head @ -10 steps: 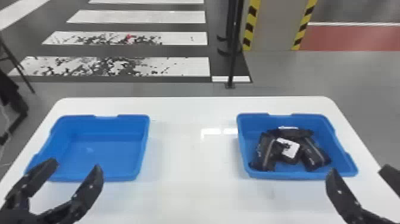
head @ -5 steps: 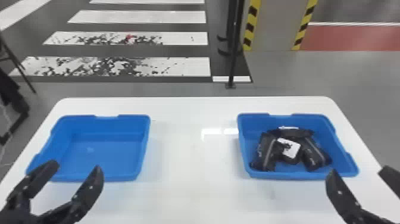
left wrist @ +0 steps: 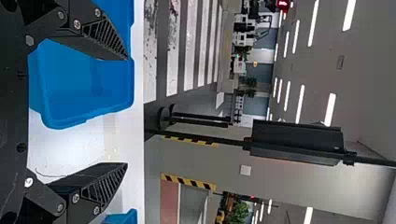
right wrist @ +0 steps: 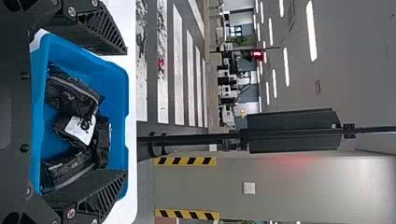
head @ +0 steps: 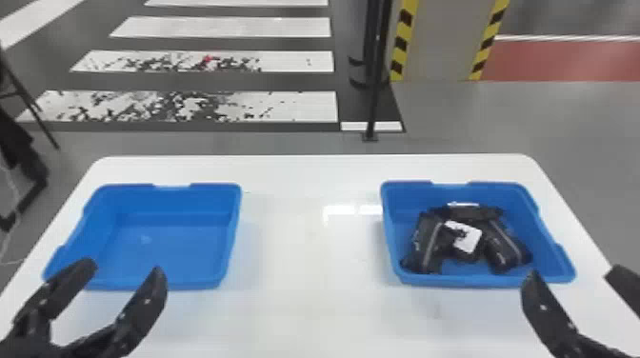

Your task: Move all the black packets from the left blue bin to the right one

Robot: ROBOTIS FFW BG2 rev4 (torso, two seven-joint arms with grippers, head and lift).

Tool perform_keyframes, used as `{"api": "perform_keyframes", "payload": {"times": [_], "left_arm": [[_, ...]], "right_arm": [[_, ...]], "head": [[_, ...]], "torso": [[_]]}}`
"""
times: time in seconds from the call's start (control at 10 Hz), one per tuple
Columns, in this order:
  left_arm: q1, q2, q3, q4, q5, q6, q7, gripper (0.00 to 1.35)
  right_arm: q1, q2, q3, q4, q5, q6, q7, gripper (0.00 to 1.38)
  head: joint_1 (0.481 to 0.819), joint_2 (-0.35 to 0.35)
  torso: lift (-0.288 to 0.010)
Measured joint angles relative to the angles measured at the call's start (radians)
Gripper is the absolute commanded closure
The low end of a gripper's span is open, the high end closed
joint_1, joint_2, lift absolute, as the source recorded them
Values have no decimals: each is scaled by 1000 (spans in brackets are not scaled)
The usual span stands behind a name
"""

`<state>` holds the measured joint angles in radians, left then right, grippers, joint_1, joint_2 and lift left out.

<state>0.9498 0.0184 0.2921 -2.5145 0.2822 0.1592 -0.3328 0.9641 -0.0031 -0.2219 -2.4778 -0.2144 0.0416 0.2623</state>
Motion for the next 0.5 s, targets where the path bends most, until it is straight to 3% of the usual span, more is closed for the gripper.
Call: {"api": "perform_keyframes", "payload": {"times": [0.5], "left_arm": [[0, 0, 1, 0, 2, -2, 0, 263]], "right_arm": [[-2, 0, 5, 2, -7, 0, 0, 133]], "head": [[695, 13]], "torso": [[-139]]}}
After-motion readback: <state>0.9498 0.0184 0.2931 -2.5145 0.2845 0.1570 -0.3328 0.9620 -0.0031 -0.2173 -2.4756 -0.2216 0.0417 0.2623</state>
